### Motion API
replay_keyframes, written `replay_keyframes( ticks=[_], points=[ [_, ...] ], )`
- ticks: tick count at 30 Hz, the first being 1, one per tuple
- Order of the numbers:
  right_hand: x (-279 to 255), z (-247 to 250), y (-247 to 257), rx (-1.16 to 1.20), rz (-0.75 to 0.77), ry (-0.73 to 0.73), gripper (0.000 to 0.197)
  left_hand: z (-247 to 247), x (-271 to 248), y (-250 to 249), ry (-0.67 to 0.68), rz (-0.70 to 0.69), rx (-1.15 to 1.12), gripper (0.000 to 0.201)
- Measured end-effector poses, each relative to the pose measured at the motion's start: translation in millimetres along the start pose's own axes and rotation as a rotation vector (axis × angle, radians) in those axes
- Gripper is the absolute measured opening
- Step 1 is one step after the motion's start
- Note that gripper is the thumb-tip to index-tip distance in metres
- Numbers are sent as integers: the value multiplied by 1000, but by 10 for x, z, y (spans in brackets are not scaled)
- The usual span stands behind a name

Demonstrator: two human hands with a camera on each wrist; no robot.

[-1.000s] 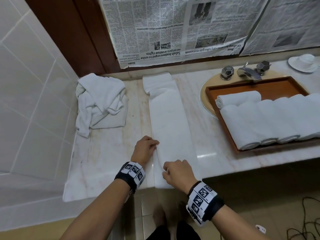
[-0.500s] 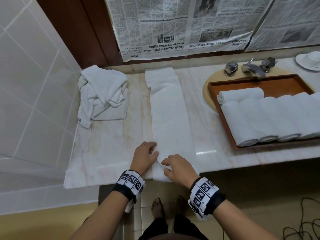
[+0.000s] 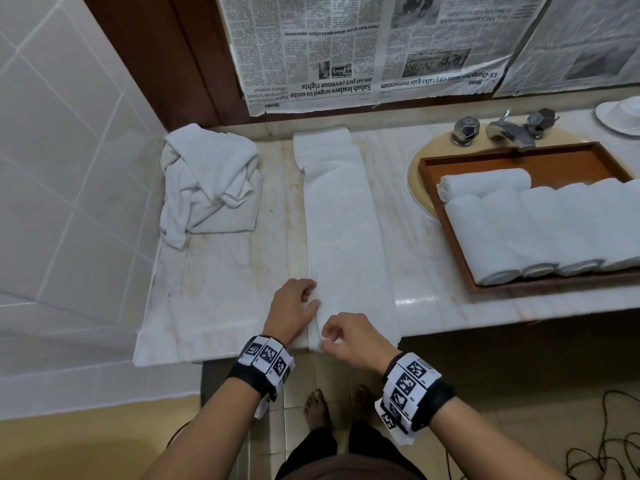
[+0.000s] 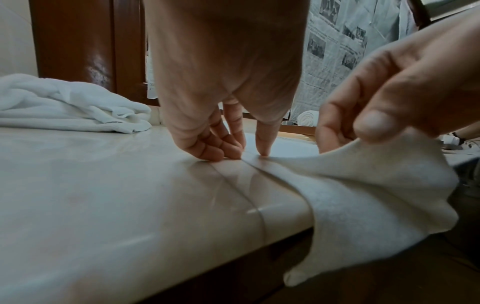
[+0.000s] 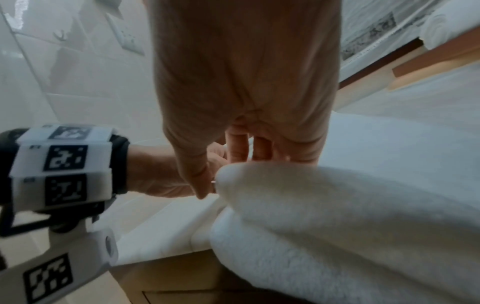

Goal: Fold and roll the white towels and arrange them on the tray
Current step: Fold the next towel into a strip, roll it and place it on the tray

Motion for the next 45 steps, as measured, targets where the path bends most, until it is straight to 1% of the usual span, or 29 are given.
replay_keyframes(
  ticks=[2,4,6,8,10,11,12,15,17,20,23,25,26,27,29,31,33,35,37,38,39,40,42,43,45],
  points=[
    [-23,46,-12,93,13,0,22,-3,-39,31,7,-1,14,38],
    [-1,146,-65,102,42,-55,19,-6,-64,52,14,-9,28,41],
    [89,300,-146,16,78,-197,21,-2,-48,21,13,-23,71,41],
    [241,438,-247,-119,107,-355,26,-5,28,-65,1,-20,113,42],
    [398,515,-312,-252,105,-453,34,-44,139,-173,-10,-12,151,46],
    [473,525,-337,-303,84,-431,39,-78,201,-229,-3,-13,184,50],
    [541,510,-358,-345,62,-380,44,-123,254,-281,18,-13,226,54],
    [672,388,-386,-482,50,-254,61,-275,344,-343,141,4,357,53],
    [693,328,-436,-553,61,-191,63,-337,332,-289,203,16,428,53],
    [734,420,-637,-579,49,-200,64,-285,318,-106,193,49,490,54],
    [788,645,-814,-560,-69,-242,73,-159,344,41,170,110,464,54],
    [794,714,-806,-519,-107,-274,76,-136,321,30,158,93,442,55],
    [778,705,-751,-489,-76,-297,74,-144,290,1,157,63,439,55],
    [750,665,-694,-490,-27,-289,70,-177,248,-21,161,24,448,54],
    [712,540,-676,-563,67,-230,62,-244,173,-21,155,-39,473,54],
    [725,532,-737,-595,92,-174,60,-254,188,42,141,-55,504,54],
    [822,655,-795,-595,86,-149,62,-239,297,86,147,-45,534,55],
    [968,811,-783,-611,90,-118,70,-221,462,78,156,-22,541,56],
    [1164,949,-724,-613,121,-81,88,-190,671,37,160,9,538,58],
    [1266,1026,-697,-598,107,-56,93,-172,790,11,161,28,542,60],
    [1373,1107,-679,-588,101,-59,93,-162,912,-11,164,48,551,61],
    [1482,1191,-658,-585,105,-77,87,-155,1032,-28,174,68,558,62],
    [1667,1347,-608,-567,94,-92,67,-129,1237,-74,195,81,564,58],
    [1725,1409,-580,-538,102,-109,61,-107,1319,-107,209,82,547,57],
    [1747,1507,-567,-431,125,-195,55,-67,1405,-146,211,67,494,57]
  ],
)
Point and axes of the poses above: each hand's wrist, its own x-axis towards the middle knuckle, its own z-axis out of the back of the hand, y = z × x, the point moved 3 cm from there along x, towards the middle knuckle, and after that the axes turned 4 degrees about -z, right-handed, at the moved point
